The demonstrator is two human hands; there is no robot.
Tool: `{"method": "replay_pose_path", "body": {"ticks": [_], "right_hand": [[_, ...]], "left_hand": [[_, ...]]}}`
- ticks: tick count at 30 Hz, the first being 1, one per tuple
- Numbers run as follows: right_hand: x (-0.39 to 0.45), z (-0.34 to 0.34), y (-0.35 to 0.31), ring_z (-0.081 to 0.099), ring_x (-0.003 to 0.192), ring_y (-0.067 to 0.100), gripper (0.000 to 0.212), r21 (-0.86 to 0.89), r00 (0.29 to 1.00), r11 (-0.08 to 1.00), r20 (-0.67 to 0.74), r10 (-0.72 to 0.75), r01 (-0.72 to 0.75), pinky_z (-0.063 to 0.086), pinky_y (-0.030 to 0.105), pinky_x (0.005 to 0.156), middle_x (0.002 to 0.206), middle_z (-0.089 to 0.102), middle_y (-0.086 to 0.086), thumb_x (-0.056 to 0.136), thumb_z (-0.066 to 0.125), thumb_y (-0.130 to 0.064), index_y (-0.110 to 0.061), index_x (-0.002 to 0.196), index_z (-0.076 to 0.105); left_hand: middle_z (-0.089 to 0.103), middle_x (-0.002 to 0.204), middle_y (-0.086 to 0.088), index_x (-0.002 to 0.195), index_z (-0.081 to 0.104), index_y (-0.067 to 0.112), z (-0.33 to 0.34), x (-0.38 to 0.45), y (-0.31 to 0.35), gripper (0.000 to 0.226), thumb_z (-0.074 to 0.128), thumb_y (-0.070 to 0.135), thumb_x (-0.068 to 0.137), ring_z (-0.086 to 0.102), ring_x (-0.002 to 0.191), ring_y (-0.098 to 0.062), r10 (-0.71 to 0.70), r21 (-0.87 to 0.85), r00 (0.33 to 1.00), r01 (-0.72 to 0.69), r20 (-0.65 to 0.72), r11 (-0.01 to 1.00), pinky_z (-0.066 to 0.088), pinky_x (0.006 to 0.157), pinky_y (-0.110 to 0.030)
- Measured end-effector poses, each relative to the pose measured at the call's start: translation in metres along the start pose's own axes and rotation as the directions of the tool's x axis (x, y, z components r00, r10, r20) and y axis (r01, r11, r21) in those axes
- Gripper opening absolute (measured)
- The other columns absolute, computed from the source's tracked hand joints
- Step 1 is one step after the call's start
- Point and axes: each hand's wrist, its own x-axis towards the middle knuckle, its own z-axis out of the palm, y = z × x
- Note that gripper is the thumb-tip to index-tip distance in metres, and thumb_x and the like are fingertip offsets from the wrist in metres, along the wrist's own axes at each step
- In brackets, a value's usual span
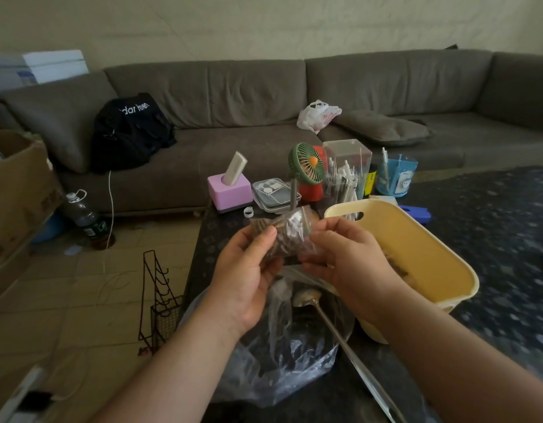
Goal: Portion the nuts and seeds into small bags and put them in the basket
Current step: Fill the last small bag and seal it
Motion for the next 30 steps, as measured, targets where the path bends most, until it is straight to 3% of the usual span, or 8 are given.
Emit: {"method": "replay_pose_path", "body": {"ticks": [4,7,9,14,17,22,26,30], "right_hand": [[-0.002,0.002,0.001,0.078,0.086,0.022,0.028,-0.080,0.996,0.994,0.041,-0.078,0.081,0.065,0.038,0.072,0.095,0.079,0.006,0.099,0.069,-0.018,-0.020,0.127,0.066],[-0.001,0.006,0.006,0.077,0.096,0.034,0.019,-0.121,0.991,0.989,0.115,-0.071,0.085,0.063,0.053,0.088,0.103,0.078,0.018,0.099,0.070,-0.018,-0.010,0.116,0.073],[-0.001,0.006,0.012,0.077,0.090,0.032,0.014,-0.117,0.987,0.990,0.148,-0.059,0.076,0.062,0.049,0.083,0.099,0.078,0.018,0.098,0.072,-0.019,-0.008,0.107,0.075],[0.002,0.002,0.015,0.076,0.095,0.037,0.027,-0.087,0.993,0.994,0.111,-0.051,0.060,0.063,0.049,0.084,0.102,0.078,0.021,0.096,0.071,-0.024,-0.002,0.112,0.072],[0.003,0.000,0.014,0.076,0.100,0.037,0.022,-0.117,0.992,0.990,0.102,-0.071,0.083,0.061,0.052,0.092,0.104,0.078,0.020,0.102,0.065,-0.020,-0.005,0.116,0.073],[0.002,0.003,0.012,0.076,0.092,0.032,0.012,-0.048,0.993,0.997,0.103,-0.056,0.061,0.064,0.048,0.083,0.099,0.077,0.018,0.100,0.068,-0.017,-0.006,0.105,0.069],[0.003,0.005,0.013,0.077,0.093,0.033,0.013,-0.051,0.991,0.991,0.067,-0.118,0.121,0.064,0.047,0.084,0.099,0.078,0.020,0.102,0.065,-0.016,-0.006,0.105,0.073],[0.004,0.003,0.009,0.076,0.088,0.036,0.014,0.009,0.993,0.993,0.004,-0.115,0.115,0.063,0.050,0.081,0.093,0.076,0.022,0.102,0.066,-0.017,-0.007,0.095,0.073]], "left_hand": [[0.079,0.110,-0.012,0.126,0.070,0.009,-0.001,-0.002,0.001,0.031,0.067,0.008,0.095,0.079,0.097,-0.021,0.028,0.044,0.996,-0.032,0.089,0.999,0.063,0.075,-0.030],[0.080,0.116,-0.011,0.131,0.069,0.011,0.000,-0.002,-0.002,0.048,0.076,0.016,0.084,0.078,0.108,-0.024,0.070,0.084,0.995,-0.076,0.071,0.994,0.064,0.084,-0.034],[0.081,0.112,-0.008,0.126,0.068,0.011,-0.002,0.001,-0.005,0.053,0.081,0.021,0.076,0.079,0.104,-0.022,0.138,0.169,0.990,-0.135,-0.012,0.976,0.063,0.080,-0.030],[0.081,0.103,-0.012,0.113,0.072,0.005,-0.003,0.002,-0.005,0.040,0.079,0.022,0.078,0.079,0.095,-0.023,0.126,0.227,0.992,-0.130,0.029,0.965,0.062,0.077,-0.029],[0.080,0.106,-0.018,0.114,0.074,0.003,-0.001,-0.001,-0.003,0.023,0.068,0.014,0.094,0.078,0.092,-0.024,0.051,0.114,0.995,-0.060,0.087,0.992,0.063,0.074,-0.031],[0.080,0.109,-0.019,0.116,0.075,0.006,0.001,-0.001,-0.001,0.023,0.055,0.007,0.107,0.079,0.094,-0.025,0.051,0.152,0.998,-0.055,0.031,0.987,0.064,0.073,-0.034],[0.079,0.113,-0.018,0.120,0.075,0.009,0.001,-0.001,-0.003,0.023,0.056,0.014,0.108,0.078,0.100,-0.028,0.052,0.158,0.998,-0.056,0.030,0.986,0.064,0.081,-0.042],[0.079,0.103,-0.015,0.109,0.074,0.009,0.000,0.000,-0.008,0.014,0.064,0.017,0.104,0.078,0.093,-0.026,0.087,0.177,0.996,-0.080,-0.031,0.981,0.063,0.073,-0.036]]}}
